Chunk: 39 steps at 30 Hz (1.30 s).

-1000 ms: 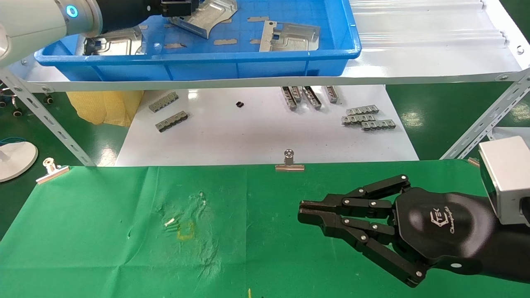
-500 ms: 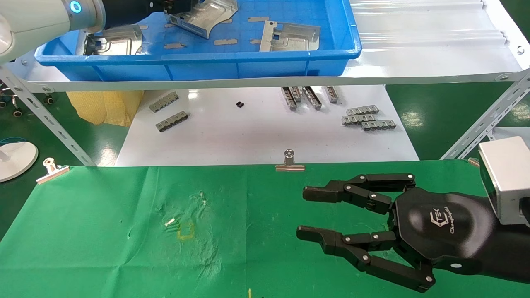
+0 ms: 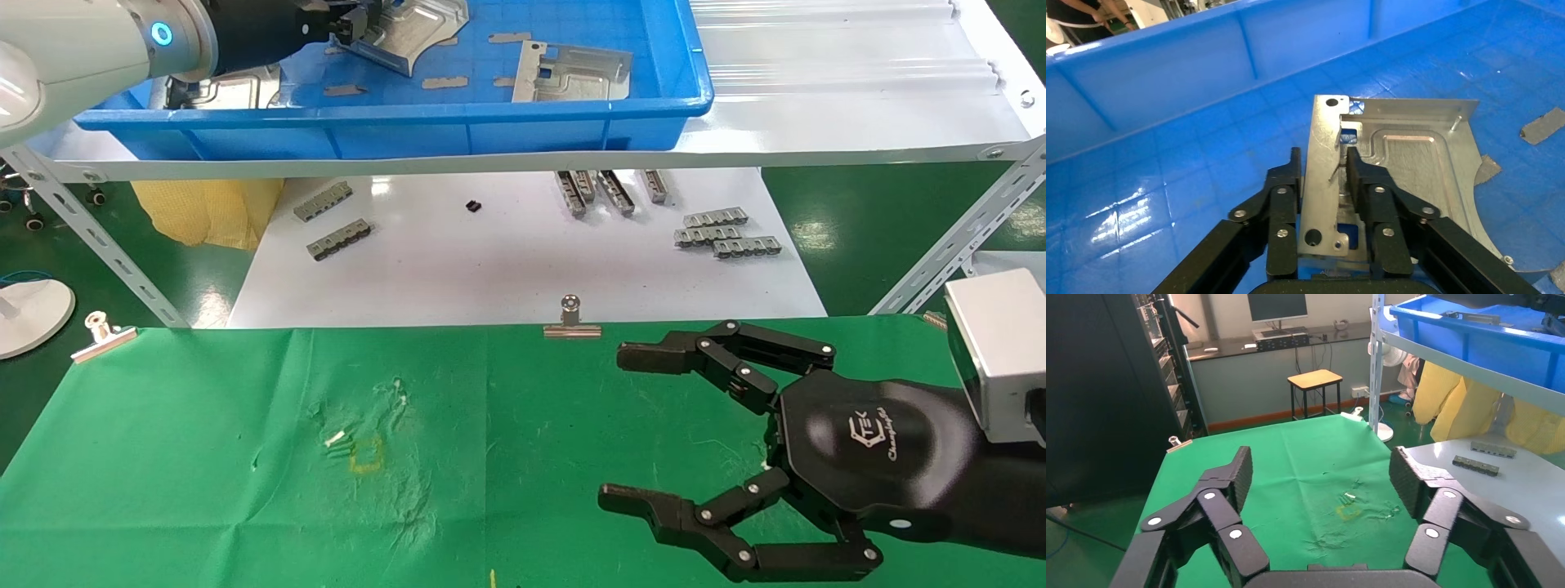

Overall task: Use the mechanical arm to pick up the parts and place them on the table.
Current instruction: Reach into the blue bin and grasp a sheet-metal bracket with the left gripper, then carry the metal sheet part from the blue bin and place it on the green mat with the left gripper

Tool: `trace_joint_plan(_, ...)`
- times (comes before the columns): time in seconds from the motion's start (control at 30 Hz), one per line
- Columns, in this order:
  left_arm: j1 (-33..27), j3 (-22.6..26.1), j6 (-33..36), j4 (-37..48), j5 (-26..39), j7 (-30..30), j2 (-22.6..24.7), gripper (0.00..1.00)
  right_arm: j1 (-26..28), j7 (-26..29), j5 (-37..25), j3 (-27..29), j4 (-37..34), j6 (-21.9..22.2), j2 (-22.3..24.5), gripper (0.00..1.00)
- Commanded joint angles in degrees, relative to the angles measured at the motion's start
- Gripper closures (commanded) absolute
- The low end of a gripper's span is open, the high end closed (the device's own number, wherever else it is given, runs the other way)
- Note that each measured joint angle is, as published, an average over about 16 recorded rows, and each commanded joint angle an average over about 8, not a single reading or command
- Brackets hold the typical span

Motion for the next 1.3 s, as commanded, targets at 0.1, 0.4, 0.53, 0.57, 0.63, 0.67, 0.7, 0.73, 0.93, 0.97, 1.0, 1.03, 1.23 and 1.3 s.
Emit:
trace_joint_plan(0.1,0.1,0.0,-0.2,-0.3,-0.1,-0.1,0.0,1.0,0.0,0.0,0.0,0.0,0.0,0.0,0.0,0.0)
trace_joint_plan(0.4,-0.2,-1.4,0.8,-1.8,-2.1,1.6,-1.0,1.0,0.0,0.0,0.0,0.0,0.0,0.0,0.0,0.0)
trace_joint_plan(0.53,-0.6,-2.2,5.1,-3.0,-3.3,3.8,-2.3,1.0,0.0,0.0,0.0,0.0,0.0,0.0,0.0,0.0)
trace_joint_plan(0.57,-0.6,-2.4,6.7,-3.3,-3.7,4.4,-2.8,1.0,0.0,0.0,0.0,0.0,0.0,0.0,0.0,0.0)
trace_joint_plan(0.63,-0.6,-2.9,10.6,-4.0,-4.6,5.9,-4.2,1.0,0.0,0.0,0.0,0.0,0.0,0.0,0.0,0.0)
trace_joint_plan(0.67,-0.5,-3.2,12.8,-4.3,-5.0,6.6,-4.9,1.0,0.0,0.0,0.0,0.0,0.0,0.0,0.0,0.0)
trace_joint_plan(0.7,-0.3,-3.5,15.2,-4.7,-5.5,7.5,-5.7,1.0,0.0,0.0,0.0,0.0,0.0,0.0,0.0,0.0)
trace_joint_plan(0.73,-0.2,-3.8,17.7,-5.0,-6.0,8.3,-6.5,1.0,0.0,0.0,0.0,0.0,0.0,0.0,0.0,0.0)
trace_joint_plan(0.93,1.5,-5.0,33.4,-6.5,-8.5,13.6,-11.5,1.0,0.0,0.0,0.0,0.0,0.0,0.0,0.0,0.0)
trace_joint_plan(0.97,1.7,-5.1,36.0,-6.7,-8.7,14.4,-12.3,1.0,0.0,0.0,0.0,0.0,0.0,0.0,0.0,0.0)
trace_joint_plan(1.0,2.0,-5.2,38.8,-6.9,-8.9,15.3,-13.1,1.0,0.0,0.0,0.0,0.0,0.0,0.0,0.0,0.0)
trace_joint_plan(1.03,2.3,-5.2,41.7,-7.2,-9.1,16.2,-13.9,1.0,0.0,0.0,0.0,0.0,0.0,0.0,0.0,0.0)
trace_joint_plan(1.23,4.9,-4.1,53.8,-10.6,-9.6,21.3,-18.0,1.0,0.0,0.0,0.0,0.0,0.0,0.0,0.0,0.0)
trace_joint_plan(1.3,6.4,-3.1,54.9,-13.1,-10.0,22.6,-19.3,1.0,0.0,0.0,0.0,0.0,0.0,0.0,0.0,0.0)
